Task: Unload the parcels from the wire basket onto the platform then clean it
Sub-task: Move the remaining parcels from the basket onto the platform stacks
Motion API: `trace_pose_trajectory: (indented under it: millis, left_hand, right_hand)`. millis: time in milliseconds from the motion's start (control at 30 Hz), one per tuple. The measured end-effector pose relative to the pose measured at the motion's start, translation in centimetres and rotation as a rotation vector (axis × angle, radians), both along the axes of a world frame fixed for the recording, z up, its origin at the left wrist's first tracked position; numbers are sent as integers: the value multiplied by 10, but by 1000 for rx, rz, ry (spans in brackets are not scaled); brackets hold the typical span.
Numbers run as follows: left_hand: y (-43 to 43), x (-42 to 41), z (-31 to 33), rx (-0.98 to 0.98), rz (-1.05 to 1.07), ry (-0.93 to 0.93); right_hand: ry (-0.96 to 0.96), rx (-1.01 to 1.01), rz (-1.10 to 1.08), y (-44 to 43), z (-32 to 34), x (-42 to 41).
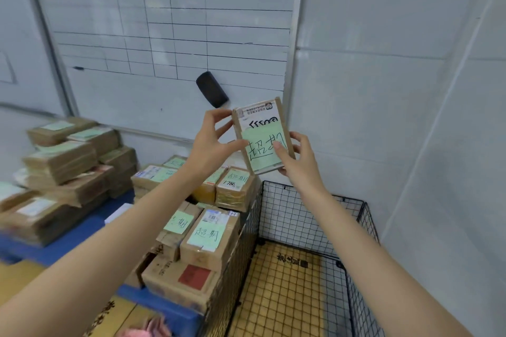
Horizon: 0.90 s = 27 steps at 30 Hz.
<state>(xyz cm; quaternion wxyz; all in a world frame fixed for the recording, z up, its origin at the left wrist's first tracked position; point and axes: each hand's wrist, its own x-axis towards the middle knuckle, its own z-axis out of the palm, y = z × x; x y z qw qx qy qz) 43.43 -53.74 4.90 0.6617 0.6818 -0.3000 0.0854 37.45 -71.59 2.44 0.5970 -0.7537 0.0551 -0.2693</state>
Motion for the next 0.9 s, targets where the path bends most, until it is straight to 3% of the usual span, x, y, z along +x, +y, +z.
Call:
trace_pose_trajectory:
  millis: [267,367,900]
  left_hand:
    - [80,34,-14,183,69,-11]
    - [117,51,-17,179,36,84]
    - [279,155,-93,192,-108,203]
  right_hand:
    - [47,-49,111,84,-3,42]
    - [87,-89,129,120,-5,61]
    - [289,-159,107,270,-50,143]
